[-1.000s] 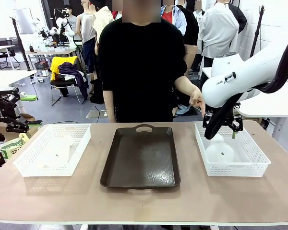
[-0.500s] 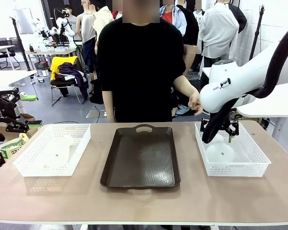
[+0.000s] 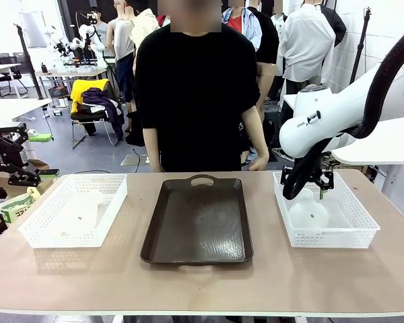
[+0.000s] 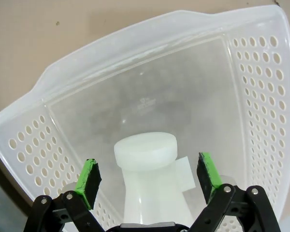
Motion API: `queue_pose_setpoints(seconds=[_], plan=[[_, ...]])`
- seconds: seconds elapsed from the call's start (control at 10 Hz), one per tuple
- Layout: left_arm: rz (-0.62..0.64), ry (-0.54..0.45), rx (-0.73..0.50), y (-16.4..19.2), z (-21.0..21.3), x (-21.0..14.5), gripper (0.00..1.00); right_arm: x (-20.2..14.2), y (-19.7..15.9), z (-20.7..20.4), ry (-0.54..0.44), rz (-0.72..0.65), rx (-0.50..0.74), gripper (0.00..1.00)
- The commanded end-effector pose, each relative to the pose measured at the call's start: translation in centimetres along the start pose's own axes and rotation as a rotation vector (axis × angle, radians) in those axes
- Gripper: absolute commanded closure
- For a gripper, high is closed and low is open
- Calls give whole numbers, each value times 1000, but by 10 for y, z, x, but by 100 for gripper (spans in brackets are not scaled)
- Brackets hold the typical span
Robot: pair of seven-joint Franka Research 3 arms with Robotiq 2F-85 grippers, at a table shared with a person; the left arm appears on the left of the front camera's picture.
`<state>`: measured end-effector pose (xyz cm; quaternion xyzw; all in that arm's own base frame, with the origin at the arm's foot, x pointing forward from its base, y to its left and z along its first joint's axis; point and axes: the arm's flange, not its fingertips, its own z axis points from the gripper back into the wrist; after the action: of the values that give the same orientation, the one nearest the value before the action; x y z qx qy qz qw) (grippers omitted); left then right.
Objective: Prepare the laboratory tools.
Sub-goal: Pick up the Big flask that the person points to.
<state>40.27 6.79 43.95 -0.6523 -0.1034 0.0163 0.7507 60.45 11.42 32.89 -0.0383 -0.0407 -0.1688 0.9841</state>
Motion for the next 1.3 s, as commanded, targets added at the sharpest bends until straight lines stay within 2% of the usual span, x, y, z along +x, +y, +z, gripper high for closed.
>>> queue_pose_setpoints(seconds=[0.0, 0.4, 0.5, 1.0, 1.2], plan=[[-15, -3, -2, 0, 1, 0, 0, 5, 4, -3, 15, 10, 40, 0], [-15, -3, -2, 0, 1, 0, 0, 6, 0, -5, 30, 13, 27, 0], [-15, -3, -2, 0, 1, 0, 0, 6, -1, -6, 39, 12, 12, 7], [-15, -3, -2, 0, 1, 0, 0, 8, -7, -9, 61, 19, -34, 100], [-15, -3, -2, 0, 1, 0, 0, 8, -7, -10, 63, 31, -45, 100]])
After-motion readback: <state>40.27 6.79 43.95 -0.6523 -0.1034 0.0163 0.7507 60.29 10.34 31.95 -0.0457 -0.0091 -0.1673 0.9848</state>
